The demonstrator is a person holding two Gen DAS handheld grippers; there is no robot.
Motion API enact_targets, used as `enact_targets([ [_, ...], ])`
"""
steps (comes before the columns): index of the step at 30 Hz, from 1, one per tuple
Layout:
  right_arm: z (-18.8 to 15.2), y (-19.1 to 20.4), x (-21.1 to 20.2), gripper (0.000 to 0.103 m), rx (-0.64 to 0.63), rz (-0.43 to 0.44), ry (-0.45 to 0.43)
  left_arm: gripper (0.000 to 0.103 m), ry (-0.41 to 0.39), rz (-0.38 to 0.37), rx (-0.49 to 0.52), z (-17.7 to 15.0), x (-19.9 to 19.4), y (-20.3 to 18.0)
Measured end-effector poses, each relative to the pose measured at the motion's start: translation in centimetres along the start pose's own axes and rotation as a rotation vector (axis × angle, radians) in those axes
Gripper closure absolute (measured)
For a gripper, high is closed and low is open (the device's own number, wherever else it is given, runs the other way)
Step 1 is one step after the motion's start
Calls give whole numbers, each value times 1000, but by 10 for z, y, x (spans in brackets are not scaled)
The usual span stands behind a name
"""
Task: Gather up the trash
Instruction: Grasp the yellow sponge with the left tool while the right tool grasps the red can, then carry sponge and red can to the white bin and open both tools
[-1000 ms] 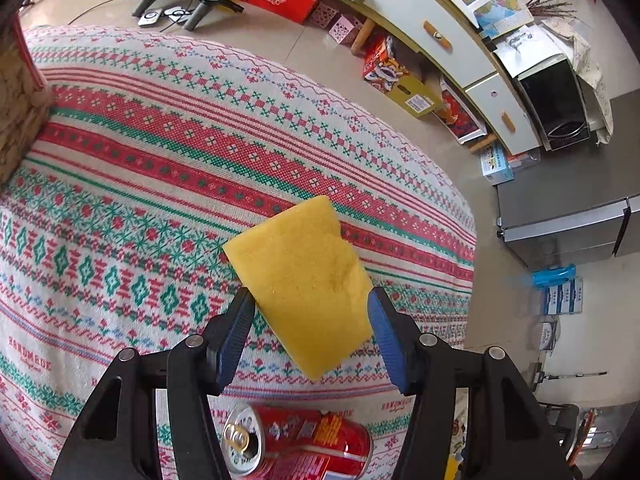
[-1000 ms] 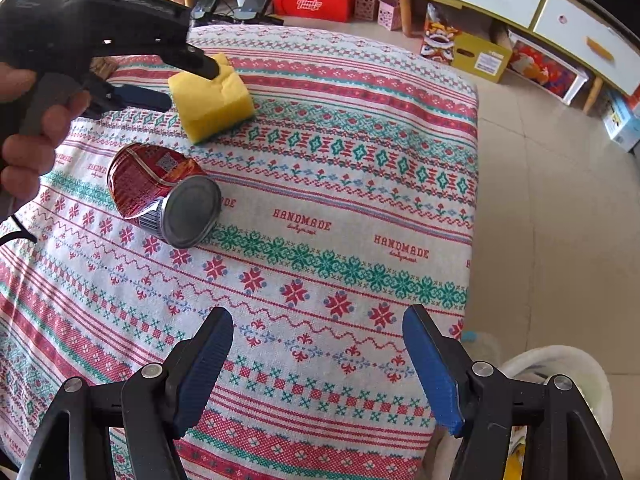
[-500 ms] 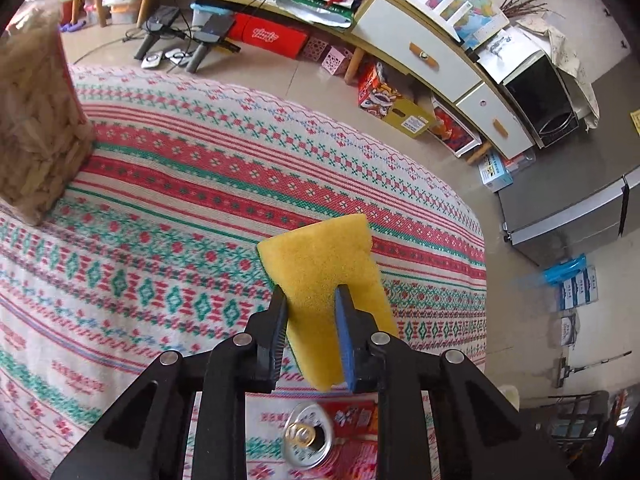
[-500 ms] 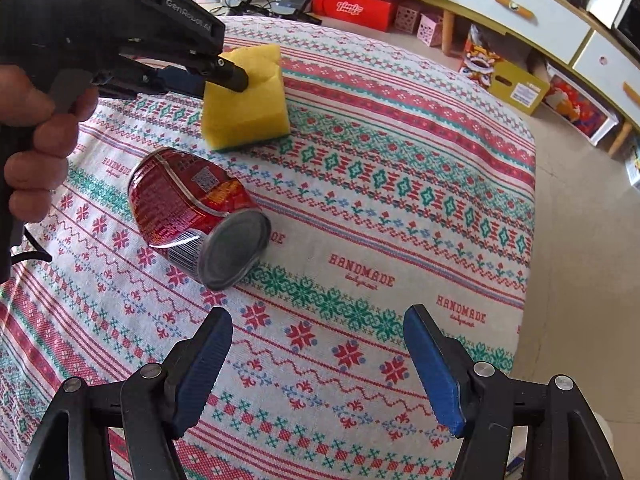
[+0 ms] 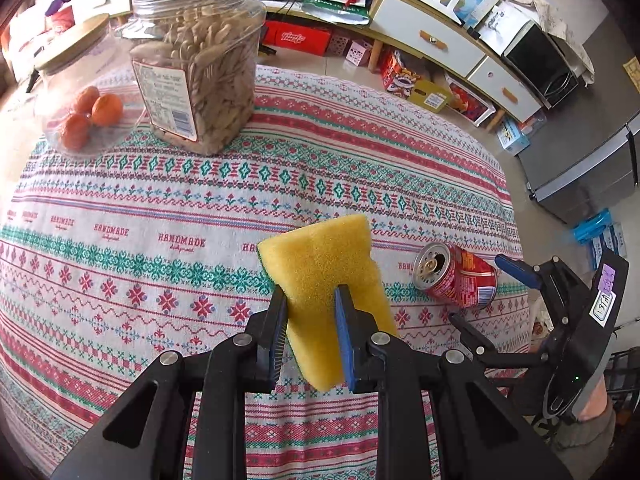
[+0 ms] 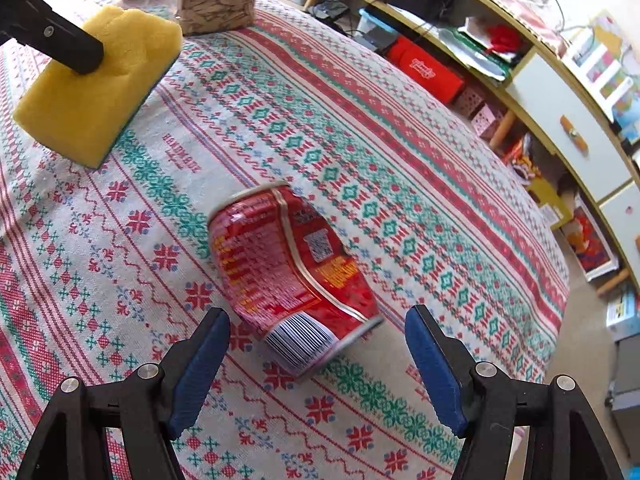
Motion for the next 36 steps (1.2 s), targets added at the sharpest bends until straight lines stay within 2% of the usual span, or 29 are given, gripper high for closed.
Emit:
enact_targets([
  [3,11,16,2,28,-88,-72,-26,79,8,-20,-15,-4,5,2],
  [5,15,23,10,28,-127,-92,-14,79,8,-29,-9,-5,8,-2],
  [7,13,27,21,43,-152,-79,22,79,7,-49,-3,-5,8,-5],
  [8,14,26,24,59,-152,-92,30,79,3,-50,4,-5,8,-8],
  [9,13,23,26,61,-135,-96,47,79,0,-49,9,-5,7,-8],
  [13,13,-6,21,66,43,33,105,79,5,-62,11,-7,7,-9],
  [19,-5,-37,10,68,242,106,207,79,22,-70,71,-18,14,-33],
  [24,-30,-53,-5,69,363,121,268,79,77,-69,151,-36,32,-59],
  [30,-59,-62,-27,69,456,135,283,79,92,-77,233,-50,42,-86],
  [36,-80,-91,-55,70,588,168,234,79,80,-88,277,-57,38,-104],
])
Point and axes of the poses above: each gripper's, at about its wrist camera, not at the fingertips, and x roughly the way its jaws point, y to its left, z to its top, the point moved 5 cm from there along x, roughly the way its jaws point, and after that the axes turned 15 degrees about -z, right-handed, at the moved point
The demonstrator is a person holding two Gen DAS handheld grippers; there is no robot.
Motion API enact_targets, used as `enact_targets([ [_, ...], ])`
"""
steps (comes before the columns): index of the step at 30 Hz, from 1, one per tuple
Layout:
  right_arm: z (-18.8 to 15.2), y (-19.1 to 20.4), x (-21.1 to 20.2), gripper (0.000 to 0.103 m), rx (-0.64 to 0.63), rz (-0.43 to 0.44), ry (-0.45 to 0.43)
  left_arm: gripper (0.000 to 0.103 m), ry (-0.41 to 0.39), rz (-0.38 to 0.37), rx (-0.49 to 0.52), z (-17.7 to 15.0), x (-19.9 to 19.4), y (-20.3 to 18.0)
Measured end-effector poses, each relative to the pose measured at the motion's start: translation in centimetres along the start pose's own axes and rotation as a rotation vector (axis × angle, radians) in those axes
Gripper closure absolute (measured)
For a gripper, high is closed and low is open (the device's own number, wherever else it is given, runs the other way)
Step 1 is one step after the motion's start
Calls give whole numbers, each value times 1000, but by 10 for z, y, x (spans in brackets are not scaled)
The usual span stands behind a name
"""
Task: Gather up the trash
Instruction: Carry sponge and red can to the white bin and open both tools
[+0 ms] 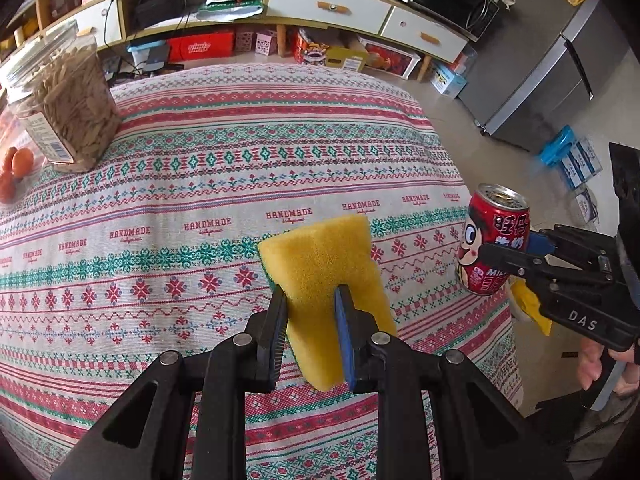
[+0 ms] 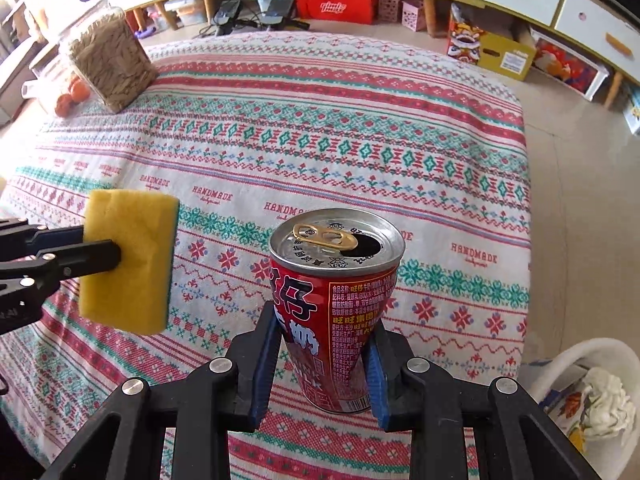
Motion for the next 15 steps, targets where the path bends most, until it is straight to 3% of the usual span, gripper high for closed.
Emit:
enact_targets([
  [9,-33,-112,-57,70,274,-58,-100,79,-10,-49,84,-4,3,-51],
  [15,-77,-190,-58,69,461,-176,-50,79,49,-127,166,-15,40,-122],
])
Point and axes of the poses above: each gripper's, at about its wrist camera, not at the fingertips, and x roughly the way its jaws point, y to its left, z to its top, the point moved 5 cm from there along x, roughly the way its jaws point, and after that the axes turned 15 degrees about -z, right-handed, at the moved point
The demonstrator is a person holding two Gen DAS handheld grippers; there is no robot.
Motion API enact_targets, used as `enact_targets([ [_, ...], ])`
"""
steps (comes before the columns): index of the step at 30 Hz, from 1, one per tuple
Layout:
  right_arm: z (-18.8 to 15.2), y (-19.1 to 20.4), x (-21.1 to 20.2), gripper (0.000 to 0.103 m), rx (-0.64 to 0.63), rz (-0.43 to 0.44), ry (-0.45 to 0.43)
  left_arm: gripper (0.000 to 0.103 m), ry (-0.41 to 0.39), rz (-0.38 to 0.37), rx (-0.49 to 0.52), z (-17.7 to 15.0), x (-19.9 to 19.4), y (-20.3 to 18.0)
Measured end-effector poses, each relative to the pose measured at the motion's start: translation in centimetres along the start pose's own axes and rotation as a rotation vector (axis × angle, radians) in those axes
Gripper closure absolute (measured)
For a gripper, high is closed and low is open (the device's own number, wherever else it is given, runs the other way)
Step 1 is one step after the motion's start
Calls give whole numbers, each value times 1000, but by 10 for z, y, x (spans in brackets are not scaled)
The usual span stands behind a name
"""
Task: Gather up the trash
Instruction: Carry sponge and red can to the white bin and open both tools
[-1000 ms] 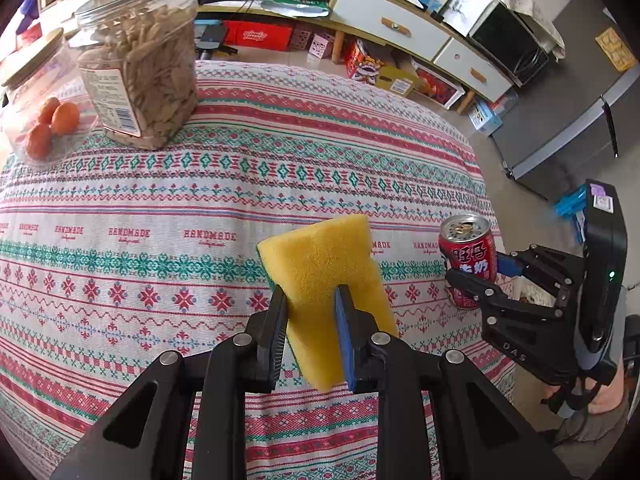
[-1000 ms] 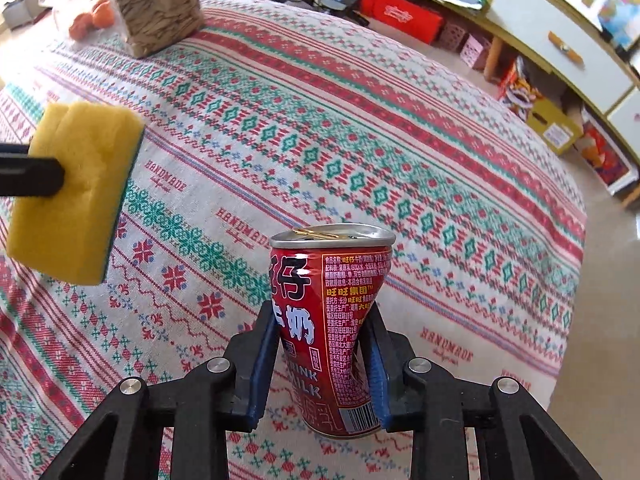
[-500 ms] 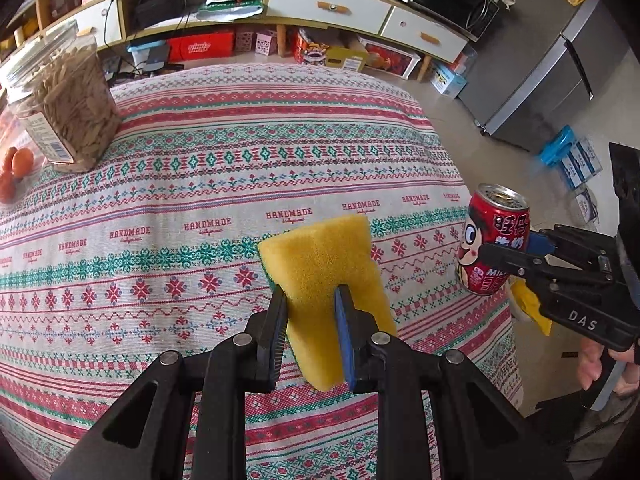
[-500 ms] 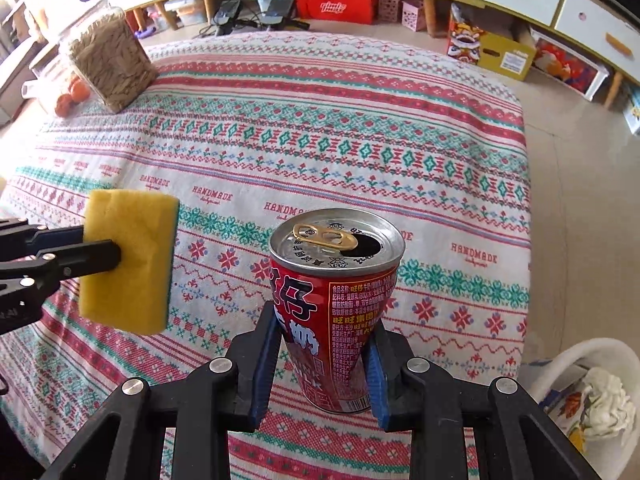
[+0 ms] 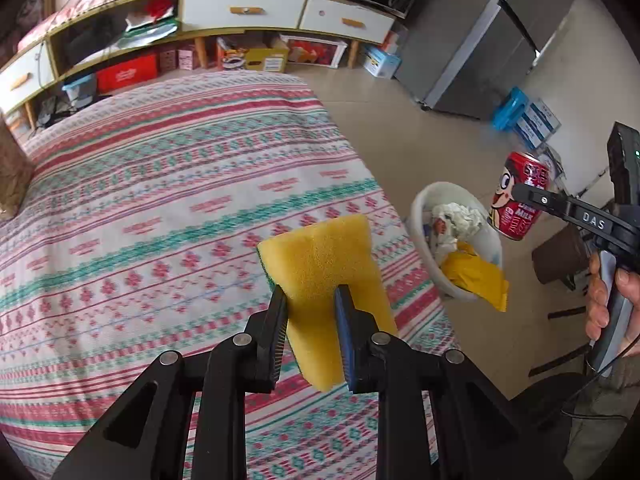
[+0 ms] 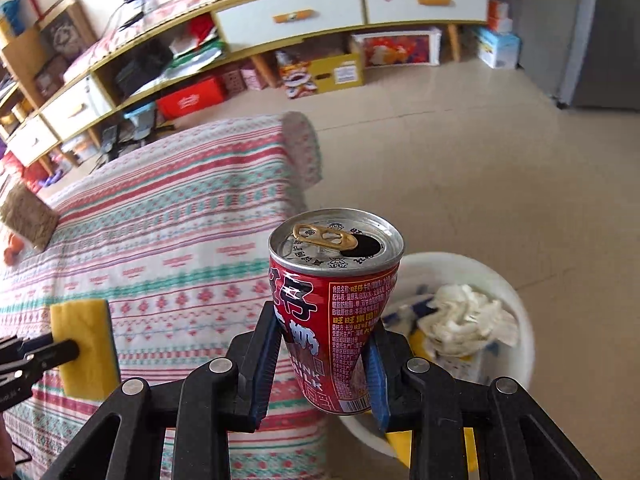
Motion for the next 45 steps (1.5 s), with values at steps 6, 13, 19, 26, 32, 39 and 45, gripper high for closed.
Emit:
enact_targets([
  [6,-9,-49,27,69,78,-80,97,79,23,-145,16,13,64,-74],
  [13,-16,-90,41,69,162,-118,146,78,131,-191,62,19,152,-144],
  [19,-14,-92,42,69,166,-105,147,78,163,-122,76,29,198,-149],
  [26,-13,-90,47,69,163,-98,157,78,124,-64,85,48,215,-138],
  [32,-18,-90,58,68,134,-142,208,75,106,-119,58,53,212,-136],
  [39,-17,-96,56,57,147,-172,218,66,115,-113,37,46,198,-137],
  [45,-17,-100,53,55,168,-170,207,65,91,-114,36,48,185,-140],
])
Point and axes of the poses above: each gripper's, at about its wrist camera, not at the fingertips, and x roughly the way its jaws point, y to its left, z to its top, the point moved 5 cm from there along x, roughly the way its jaws point, and after that the axes turned 15 degrees about -z, right-handed, at the moved point
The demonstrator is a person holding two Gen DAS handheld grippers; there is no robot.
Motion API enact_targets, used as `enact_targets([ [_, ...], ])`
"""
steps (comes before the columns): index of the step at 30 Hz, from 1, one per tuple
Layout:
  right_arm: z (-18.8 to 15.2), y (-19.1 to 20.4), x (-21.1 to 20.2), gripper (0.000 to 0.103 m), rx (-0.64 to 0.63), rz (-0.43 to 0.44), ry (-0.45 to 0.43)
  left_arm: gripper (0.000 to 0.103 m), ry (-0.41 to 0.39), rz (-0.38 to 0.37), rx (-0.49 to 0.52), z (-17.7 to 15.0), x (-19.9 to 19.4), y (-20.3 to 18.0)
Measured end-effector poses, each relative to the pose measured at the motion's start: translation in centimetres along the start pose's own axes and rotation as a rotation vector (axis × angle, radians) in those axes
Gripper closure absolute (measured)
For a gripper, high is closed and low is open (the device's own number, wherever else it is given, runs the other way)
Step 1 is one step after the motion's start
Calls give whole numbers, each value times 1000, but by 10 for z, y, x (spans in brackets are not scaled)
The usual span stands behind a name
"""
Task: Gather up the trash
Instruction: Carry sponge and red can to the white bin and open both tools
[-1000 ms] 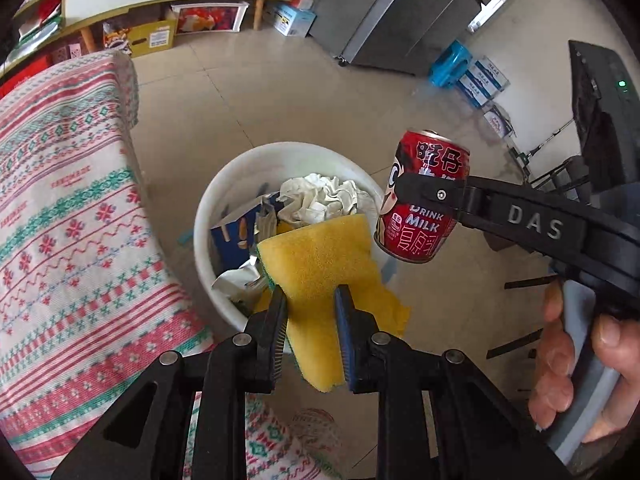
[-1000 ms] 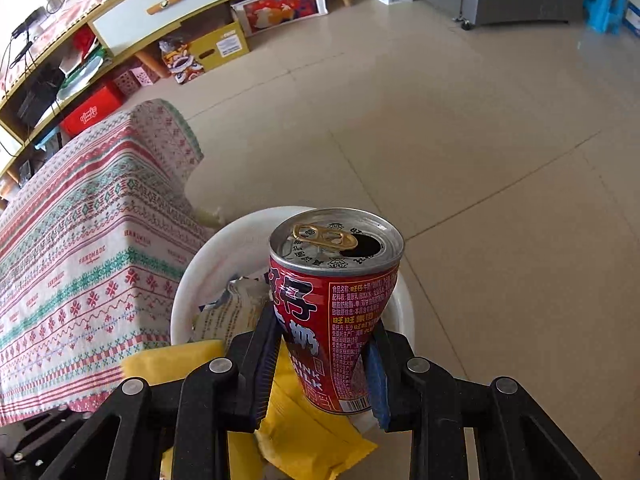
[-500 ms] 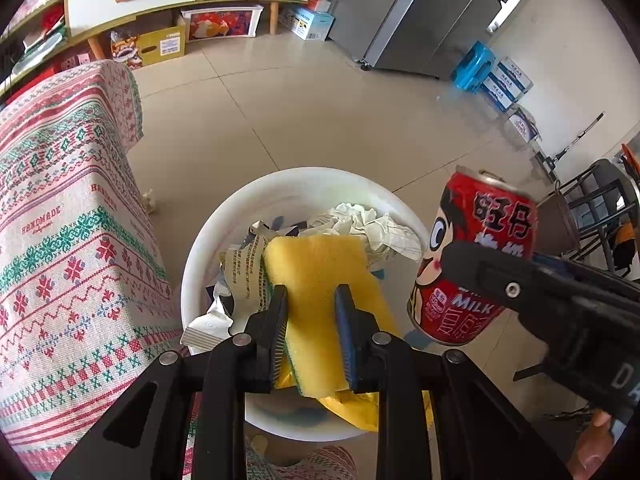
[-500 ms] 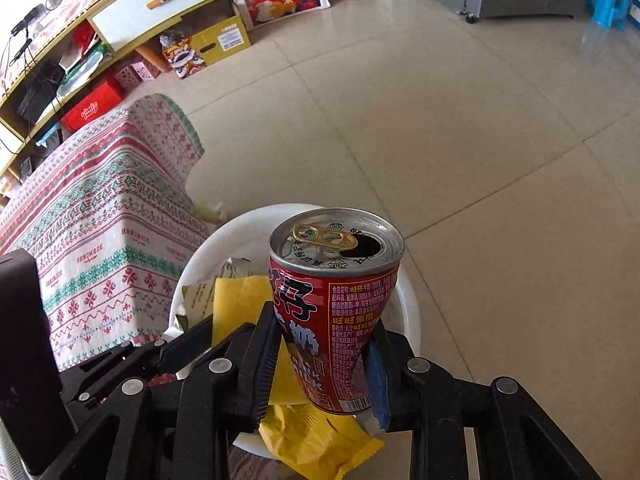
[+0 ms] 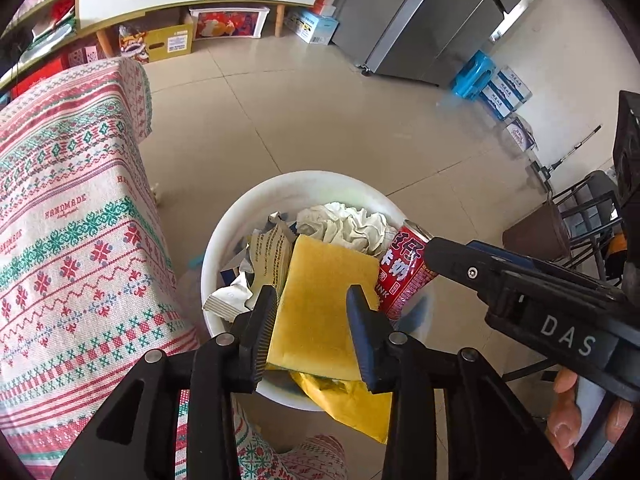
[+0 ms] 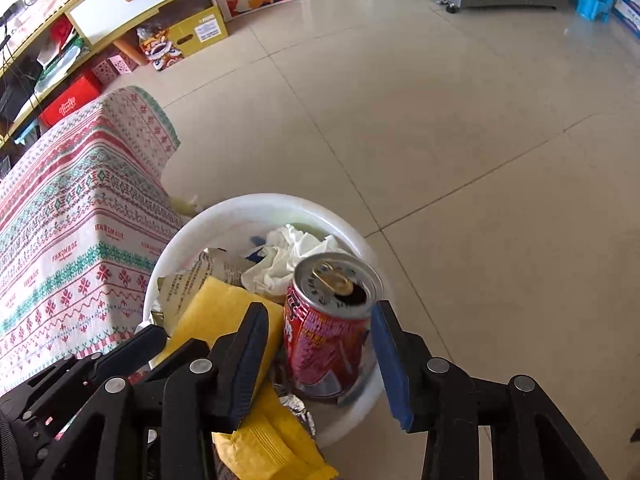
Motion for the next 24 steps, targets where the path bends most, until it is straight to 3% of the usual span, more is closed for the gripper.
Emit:
enact_targets([
  [11,4,2,-13,55,12,30,-44,65,-57,15,-35,-14,-53,13],
  [15,-3,13,-27,46,10,86,-63,63,-57,91,-38,-37,-81,25],
  [19,-22,39,-51,40,-51,114,-108,44,-64,176,-37,-66,-112,39],
  [24,-53,59,-81,32,-72,82,-195,41,-98,232,-61,-97,-151,56],
])
Point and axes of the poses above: each gripper's, at about its wrist camera, not at the fingertips, and x roughly the way its jaws point, y to its left, z to its top, the point moved 5 cm from there along x, roughly the way its jaws point, and after that the axes turned 15 degrees about -z, right-handed, at the moved point
